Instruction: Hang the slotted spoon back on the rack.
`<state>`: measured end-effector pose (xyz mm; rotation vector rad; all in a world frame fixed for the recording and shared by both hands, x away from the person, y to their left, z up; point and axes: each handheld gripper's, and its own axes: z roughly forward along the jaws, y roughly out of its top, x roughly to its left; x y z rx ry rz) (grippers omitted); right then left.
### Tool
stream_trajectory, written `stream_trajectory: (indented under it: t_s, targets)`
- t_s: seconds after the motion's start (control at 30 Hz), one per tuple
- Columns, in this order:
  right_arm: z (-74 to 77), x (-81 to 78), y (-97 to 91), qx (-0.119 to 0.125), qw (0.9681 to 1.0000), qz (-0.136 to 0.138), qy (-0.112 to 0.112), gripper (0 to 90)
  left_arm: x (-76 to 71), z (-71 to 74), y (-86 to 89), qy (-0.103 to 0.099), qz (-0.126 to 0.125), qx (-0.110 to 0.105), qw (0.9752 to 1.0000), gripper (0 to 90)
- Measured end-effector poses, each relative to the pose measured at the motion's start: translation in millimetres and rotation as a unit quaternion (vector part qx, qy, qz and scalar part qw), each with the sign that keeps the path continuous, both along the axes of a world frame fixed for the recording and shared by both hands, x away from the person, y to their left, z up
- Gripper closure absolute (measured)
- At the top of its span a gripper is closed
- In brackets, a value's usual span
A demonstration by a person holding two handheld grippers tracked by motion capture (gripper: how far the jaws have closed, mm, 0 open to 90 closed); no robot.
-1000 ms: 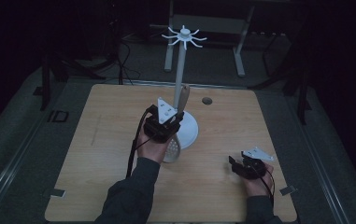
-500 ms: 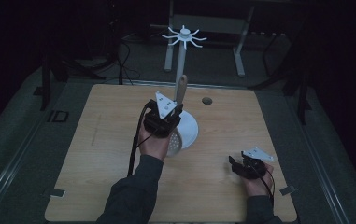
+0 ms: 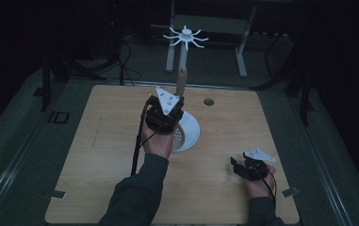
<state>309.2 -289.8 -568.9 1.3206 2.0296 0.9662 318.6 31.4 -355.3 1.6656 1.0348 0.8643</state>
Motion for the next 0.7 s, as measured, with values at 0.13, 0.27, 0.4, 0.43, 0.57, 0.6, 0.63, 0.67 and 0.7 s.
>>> stream_trajectory:
  t_s: [0.13,0.27,0.4,0.43,0.57,0.6,0.63,0.67,0.7]
  targets:
    - [0.0,0.1,-0.1,0.000,1.0000,0.000,0.000,39.6,1.4,4.8,-1.3,-0.004,0.003,-0.001,1.0000,74.6]
    - [0.0,0.1,-0.6,0.001,1.0000,-0.001,0.000,39.7,2.5,7.8,-3.5,-0.006,0.004,0.002,1.0000,74.6]
    - [0.2,0.0,-0.9,0.001,1.0000,-0.001,0.000,39.7,2.5,10.2,-5.3,-0.011,0.008,0.006,0.9999,74.6]
    - [0.2,0.0,-0.9,0.001,1.0000,-0.002,0.000,39.7,2.4,10.8,-6.1,-0.013,0.010,0.005,0.9999,74.6]
    - [-0.2,0.2,-0.5,0.000,1.0000,0.000,0.000,39.6,3.0,14.4,-7.5,-0.016,0.013,0.010,0.9997,74.6]
    - [-0.2,0.2,-0.5,0.000,1.0000,0.000,0.000,39.6,3.0,14.4,-7.5,-0.016,0.013,0.010,0.9997,74.6]
    - [-0.3,0.1,-0.2,-0.001,1.0000,0.001,0.001,39.7,3.4,16.5,-7.9,-0.017,0.015,0.008,0.9997,74.6]
    - [-0.3,0.1,-0.2,-0.001,1.0000,0.001,0.001,39.6,3.7,17.6,-8.0,-0.017,0.015,0.009,0.9997,74.6]
    - [-0.4,0.1,-0.1,-0.001,1.0000,0.001,0.001,39.7,3.9,18.6,-8.5,-0.019,0.016,0.009,0.9996,74.6]
